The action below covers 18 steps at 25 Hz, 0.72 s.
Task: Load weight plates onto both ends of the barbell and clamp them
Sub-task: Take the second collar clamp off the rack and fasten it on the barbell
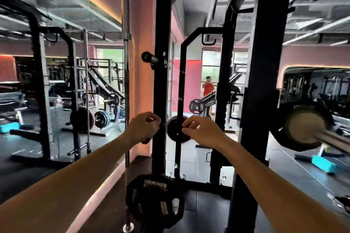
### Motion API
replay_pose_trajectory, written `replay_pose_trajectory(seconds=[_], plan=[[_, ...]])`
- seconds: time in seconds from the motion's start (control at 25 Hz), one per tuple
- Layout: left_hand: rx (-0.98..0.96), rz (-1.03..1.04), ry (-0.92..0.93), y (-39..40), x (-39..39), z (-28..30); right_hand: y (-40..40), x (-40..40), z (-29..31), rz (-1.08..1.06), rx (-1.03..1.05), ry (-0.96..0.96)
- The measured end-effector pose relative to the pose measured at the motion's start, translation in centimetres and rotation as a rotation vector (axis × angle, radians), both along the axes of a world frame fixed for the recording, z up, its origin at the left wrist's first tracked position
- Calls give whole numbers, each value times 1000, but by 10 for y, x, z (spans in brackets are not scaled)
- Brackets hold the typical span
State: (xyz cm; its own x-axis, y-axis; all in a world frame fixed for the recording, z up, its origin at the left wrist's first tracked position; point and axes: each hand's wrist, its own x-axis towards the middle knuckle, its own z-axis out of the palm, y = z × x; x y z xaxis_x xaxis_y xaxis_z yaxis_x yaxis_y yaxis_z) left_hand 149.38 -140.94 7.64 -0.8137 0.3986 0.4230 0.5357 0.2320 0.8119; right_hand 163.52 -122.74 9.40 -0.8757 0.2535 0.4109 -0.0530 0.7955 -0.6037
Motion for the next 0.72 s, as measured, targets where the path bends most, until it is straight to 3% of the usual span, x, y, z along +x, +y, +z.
replay_pose_trajectory(seconds=[0.48, 0.72], plan=[[80, -39, -42, -10, -144, -2, 2, -157, 12, -21, -38, 50], [181, -61, -16, 34, -233, 43, 46, -250, 46, 6, -77, 144]])
